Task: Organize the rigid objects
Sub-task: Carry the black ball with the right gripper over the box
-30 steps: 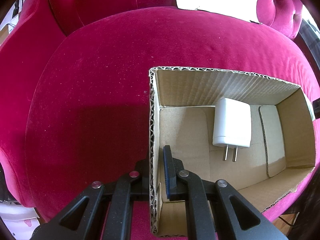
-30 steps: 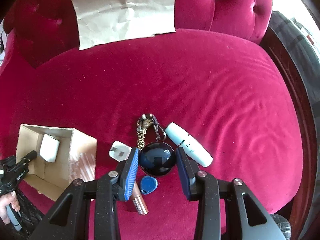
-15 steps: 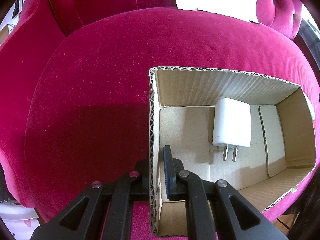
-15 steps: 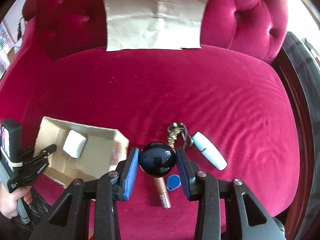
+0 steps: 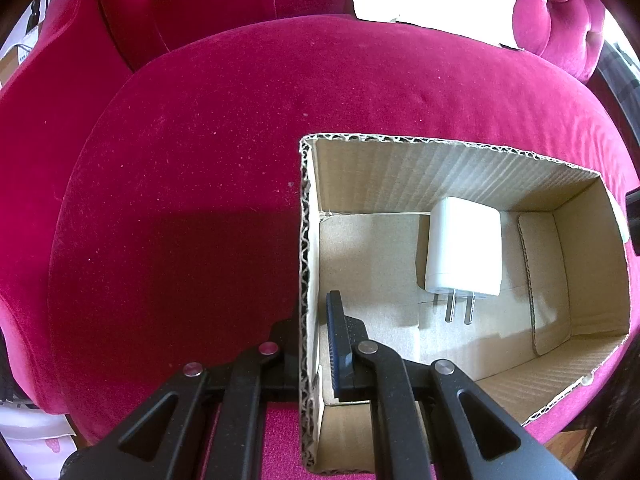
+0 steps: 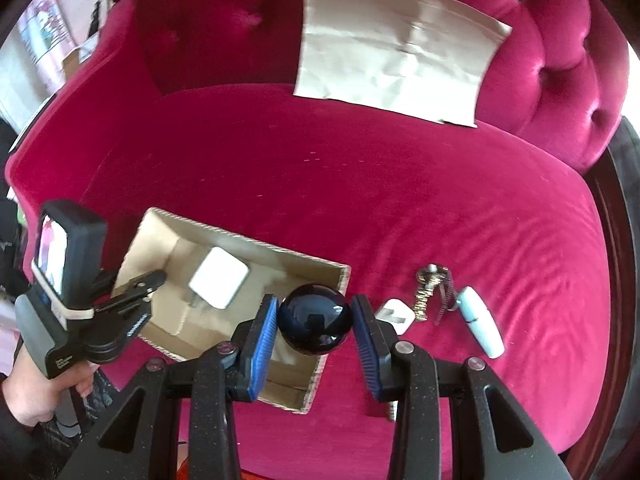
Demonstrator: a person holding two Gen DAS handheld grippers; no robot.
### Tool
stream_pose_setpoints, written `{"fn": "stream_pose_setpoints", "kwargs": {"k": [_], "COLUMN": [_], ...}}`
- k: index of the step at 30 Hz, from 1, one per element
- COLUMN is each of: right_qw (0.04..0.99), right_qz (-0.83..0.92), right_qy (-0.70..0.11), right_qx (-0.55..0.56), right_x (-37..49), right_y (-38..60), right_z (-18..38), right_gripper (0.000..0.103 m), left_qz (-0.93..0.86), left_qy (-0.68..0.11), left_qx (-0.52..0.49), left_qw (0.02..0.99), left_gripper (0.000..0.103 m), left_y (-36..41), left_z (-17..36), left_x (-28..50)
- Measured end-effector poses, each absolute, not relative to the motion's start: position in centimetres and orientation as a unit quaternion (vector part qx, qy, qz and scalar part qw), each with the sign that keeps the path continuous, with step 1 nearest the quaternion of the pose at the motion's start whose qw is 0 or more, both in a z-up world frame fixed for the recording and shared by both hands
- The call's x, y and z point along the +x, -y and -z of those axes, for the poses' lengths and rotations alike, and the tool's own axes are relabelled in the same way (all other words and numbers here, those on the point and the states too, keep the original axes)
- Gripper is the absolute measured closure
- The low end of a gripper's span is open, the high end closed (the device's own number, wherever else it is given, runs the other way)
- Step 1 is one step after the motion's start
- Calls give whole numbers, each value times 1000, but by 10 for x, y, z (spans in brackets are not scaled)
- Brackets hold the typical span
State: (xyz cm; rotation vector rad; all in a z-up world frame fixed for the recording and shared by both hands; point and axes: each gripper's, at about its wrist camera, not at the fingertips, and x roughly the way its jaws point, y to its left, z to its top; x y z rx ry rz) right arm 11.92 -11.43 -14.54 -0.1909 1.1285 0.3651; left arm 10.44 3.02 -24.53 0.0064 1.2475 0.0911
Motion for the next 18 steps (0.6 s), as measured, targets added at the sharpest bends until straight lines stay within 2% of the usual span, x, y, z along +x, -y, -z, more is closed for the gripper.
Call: {"fn": "stream_pose_setpoints", "kwargs": {"k": [18], "right_qw": [805], "right_qz": [-213], "right_qy": [-540], "right_qx": [-124], "right_x": [108], "right_y": [57], "right_z": [177], "right_gripper": [63], "left_qz": [-44], "left_qy": [-583], "left_qx": [-1], "left_qw": [811], "left_gripper": [94], "left_y": [-32], "left_z": [248], "left_x": [101]}}
